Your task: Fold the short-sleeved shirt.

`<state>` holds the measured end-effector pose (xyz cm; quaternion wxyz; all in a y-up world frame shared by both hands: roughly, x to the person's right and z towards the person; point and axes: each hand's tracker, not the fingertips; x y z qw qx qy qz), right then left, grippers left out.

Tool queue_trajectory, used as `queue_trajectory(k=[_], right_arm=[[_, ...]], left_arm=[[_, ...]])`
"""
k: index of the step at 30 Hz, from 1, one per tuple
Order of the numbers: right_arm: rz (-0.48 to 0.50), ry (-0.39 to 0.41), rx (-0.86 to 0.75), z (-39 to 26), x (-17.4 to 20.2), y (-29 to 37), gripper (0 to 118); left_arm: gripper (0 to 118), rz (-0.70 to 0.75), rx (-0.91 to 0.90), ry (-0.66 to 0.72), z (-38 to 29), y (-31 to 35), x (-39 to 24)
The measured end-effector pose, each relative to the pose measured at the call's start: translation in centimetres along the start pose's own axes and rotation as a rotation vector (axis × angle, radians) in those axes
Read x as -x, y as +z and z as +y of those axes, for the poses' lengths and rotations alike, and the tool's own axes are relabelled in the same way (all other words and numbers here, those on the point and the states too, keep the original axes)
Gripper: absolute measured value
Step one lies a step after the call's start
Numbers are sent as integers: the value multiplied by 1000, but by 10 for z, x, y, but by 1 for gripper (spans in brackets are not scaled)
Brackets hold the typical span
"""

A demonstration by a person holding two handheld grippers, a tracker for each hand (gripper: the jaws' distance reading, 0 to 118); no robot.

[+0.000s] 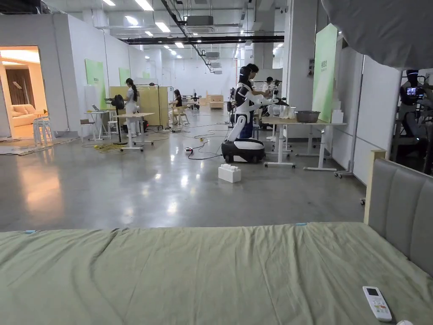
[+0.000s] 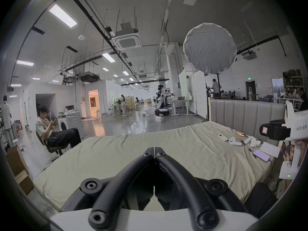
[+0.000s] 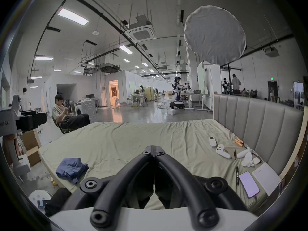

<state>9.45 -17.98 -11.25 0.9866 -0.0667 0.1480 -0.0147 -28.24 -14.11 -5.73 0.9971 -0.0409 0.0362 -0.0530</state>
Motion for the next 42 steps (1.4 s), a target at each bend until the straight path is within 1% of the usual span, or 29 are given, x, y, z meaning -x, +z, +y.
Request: queue_trajectory(k=[1, 4, 9, 11, 13, 15, 16, 17, 18, 19, 20, 21, 23, 24, 26, 27, 35, 42], right_arm=[[-4, -4, -1, 1, 0, 2, 1], [20, -17, -26, 6, -2, 6, 1], [18, -22, -26, 6, -3, 5, 1], [35, -30, -18, 5, -3, 3, 1], [31, -29, -19, 4, -2, 3, 1], [19, -9, -19, 4, 1, 2, 1], [14, -7, -21, 4, 1, 1, 3], [11, -5, -21, 4, 1, 0, 12], [17, 0, -20, 4, 0, -1, 39], [25, -17, 4, 3, 0, -2, 61], [22, -4, -12, 4, 1, -2, 78], [16, 2, -15, 4, 2, -2, 93], [11, 21, -21, 5, 3, -1, 106], [12, 31, -24, 5, 3, -1, 111], [15, 48, -33, 6, 3, -1, 116], [13, 49, -34, 7, 3, -1, 118], [-13, 66, -35, 5, 2, 0, 118], [-20, 59, -37, 5, 1, 1, 118]], left_arm=[[0, 23, -9, 4, 1, 0, 1], [0, 9, -10, 8, 4, -2, 4], [0, -14, -24, 31, 7, 1, 3], [0, -14, -17, 27, 8, 1, 3], [4, -8, -8, 22, 4, 0, 4], [9, 1, -9, 25, 4, 0, 4], [20, -3, -10, 31, 5, 1, 5], [34, -38, -15, 50, 5, 2, 7], [44, -46, -17, 54, 5, 2, 8], [51, -41, -15, 54, 5, 1, 7], [58, -27, -11, 52, 4, 1, 6], [68, -14, -10, 43, 4, 1, 5], [84, -6, -11, 31, 4, 0, 6], [96, -8, -11, 31, 2, -1, 6], [113, -7, -4, 37, 3, -2, 6], [118, -1, -13, 38, 2, -2, 5], [118, 4, -16, 31, -1, -1, 5], [118, 14, -31, 25, 2, 2, 5]])
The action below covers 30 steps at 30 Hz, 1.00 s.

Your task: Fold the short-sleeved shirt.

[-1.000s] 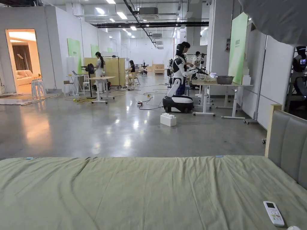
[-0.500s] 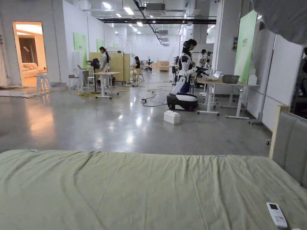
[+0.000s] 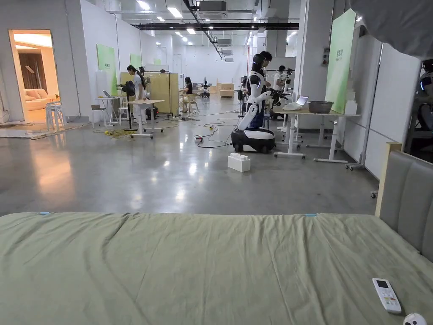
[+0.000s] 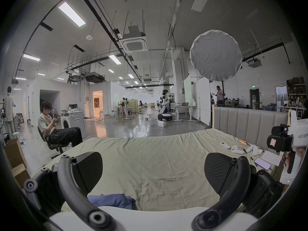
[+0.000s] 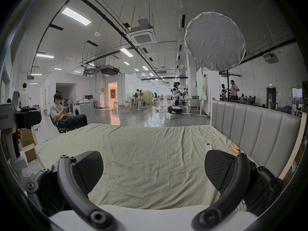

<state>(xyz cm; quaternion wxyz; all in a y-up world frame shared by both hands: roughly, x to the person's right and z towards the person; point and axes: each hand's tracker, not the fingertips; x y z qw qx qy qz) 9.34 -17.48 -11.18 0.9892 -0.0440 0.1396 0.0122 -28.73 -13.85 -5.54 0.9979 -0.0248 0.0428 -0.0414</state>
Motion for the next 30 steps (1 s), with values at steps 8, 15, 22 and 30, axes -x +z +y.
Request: queue_trajectory(k=[8, 15, 22, 30], right_arm=[[3, -36, 16, 0, -4, 0, 118], [0, -90, 20, -1, -9, 0, 118], [-6, -101, 23, 0, -10, 0, 118], [27, -110, 17, 0, -8, 1, 118]], left_arm=[[118, -22, 9, -9, 0, 2, -4], [118, -27, 15, -17, -1, 0, -6], [118, -23, 17, -17, 0, 0, -5], [118, -22, 23, -29, 1, -1, -1]])
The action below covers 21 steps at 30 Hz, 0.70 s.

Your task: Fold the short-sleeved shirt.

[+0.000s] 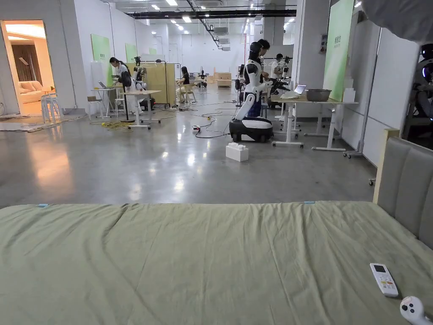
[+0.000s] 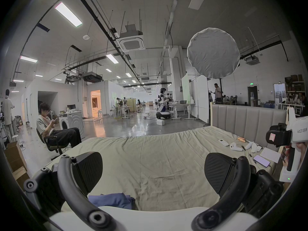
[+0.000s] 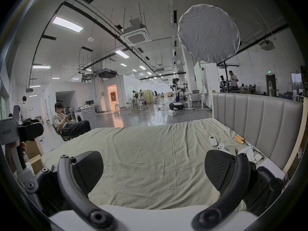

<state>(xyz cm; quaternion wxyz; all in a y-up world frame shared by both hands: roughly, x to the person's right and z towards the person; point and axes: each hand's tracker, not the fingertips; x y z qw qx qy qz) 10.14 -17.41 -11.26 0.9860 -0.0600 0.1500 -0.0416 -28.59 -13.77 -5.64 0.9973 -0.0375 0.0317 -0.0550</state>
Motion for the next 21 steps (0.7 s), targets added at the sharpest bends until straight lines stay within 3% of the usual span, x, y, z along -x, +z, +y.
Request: queue_trajectory(k=[3, 7, 12, 16, 19, 21], right_arm=[[27, -25, -5, 3, -2, 3, 118], [57, -163, 5, 12, -10, 6, 118], [-74, -175, 89, 32, -11, 5, 118], [-23, -228, 122, 39, -14, 8, 118], [-35, -287, 168, 42, -10, 9, 118], [-54, -285, 197, 42, -7, 8, 118]], left_arm=[[118, 19, -2, -13, 2, 0, 2], [118, 14, -7, 22, 2, 2, 7], [118, -29, -6, 144, 1, 3, 12], [118, -19, -8, 143, 2, 2, 12], [118, -13, 2, 144, 7, 2, 13], [118, -19, -4, 172, 8, 2, 12]])
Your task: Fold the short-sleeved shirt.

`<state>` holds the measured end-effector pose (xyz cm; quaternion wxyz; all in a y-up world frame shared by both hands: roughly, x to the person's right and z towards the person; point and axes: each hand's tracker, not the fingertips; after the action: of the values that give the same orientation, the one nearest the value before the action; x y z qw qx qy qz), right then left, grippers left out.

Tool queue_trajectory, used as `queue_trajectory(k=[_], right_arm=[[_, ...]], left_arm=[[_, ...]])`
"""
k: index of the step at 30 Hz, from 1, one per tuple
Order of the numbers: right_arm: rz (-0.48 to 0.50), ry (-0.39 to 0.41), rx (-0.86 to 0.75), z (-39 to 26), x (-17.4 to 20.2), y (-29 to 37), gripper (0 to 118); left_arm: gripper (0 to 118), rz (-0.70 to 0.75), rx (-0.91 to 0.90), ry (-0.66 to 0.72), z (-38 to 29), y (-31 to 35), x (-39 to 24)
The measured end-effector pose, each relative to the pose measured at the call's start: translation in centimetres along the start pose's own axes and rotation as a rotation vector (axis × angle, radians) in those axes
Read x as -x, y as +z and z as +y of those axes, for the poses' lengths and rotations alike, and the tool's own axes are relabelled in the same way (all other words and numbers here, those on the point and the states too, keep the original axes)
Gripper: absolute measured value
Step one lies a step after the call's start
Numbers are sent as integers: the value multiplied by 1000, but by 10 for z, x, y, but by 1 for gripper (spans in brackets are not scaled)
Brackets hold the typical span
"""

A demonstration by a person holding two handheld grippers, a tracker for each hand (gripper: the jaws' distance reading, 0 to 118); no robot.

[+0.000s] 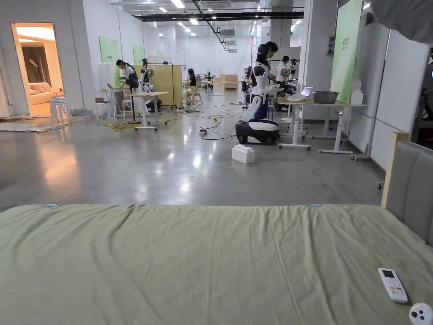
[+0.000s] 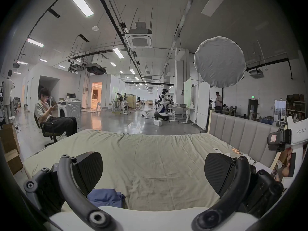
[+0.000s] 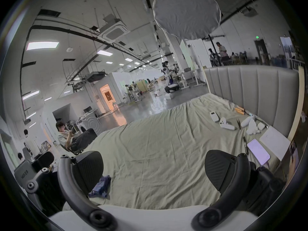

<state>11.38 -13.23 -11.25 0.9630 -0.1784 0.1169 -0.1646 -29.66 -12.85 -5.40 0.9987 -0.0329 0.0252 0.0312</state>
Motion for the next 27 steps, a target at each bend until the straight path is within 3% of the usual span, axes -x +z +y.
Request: queue_trajectory(k=[4, 15, 17, 24, 27], right_arm=[[-25, 61, 0, -4, 12, -3, 118], [-48, 106, -43, -9, 22, -4, 118], [-82, 151, -19, -8, 25, -8, 118], [-138, 119, -89, -8, 30, -8, 118], [-104, 128, -96, -6, 28, -9, 118]], left_arm=[[118, -25, 5, 23, 1, 0, -1], [118, -21, 21, -2, -5, 0, -4], [118, -22, 19, -11, -6, 0, -5], [118, -26, 36, -23, -10, -1, -5], [118, -29, 40, -38, -13, -2, -6]])
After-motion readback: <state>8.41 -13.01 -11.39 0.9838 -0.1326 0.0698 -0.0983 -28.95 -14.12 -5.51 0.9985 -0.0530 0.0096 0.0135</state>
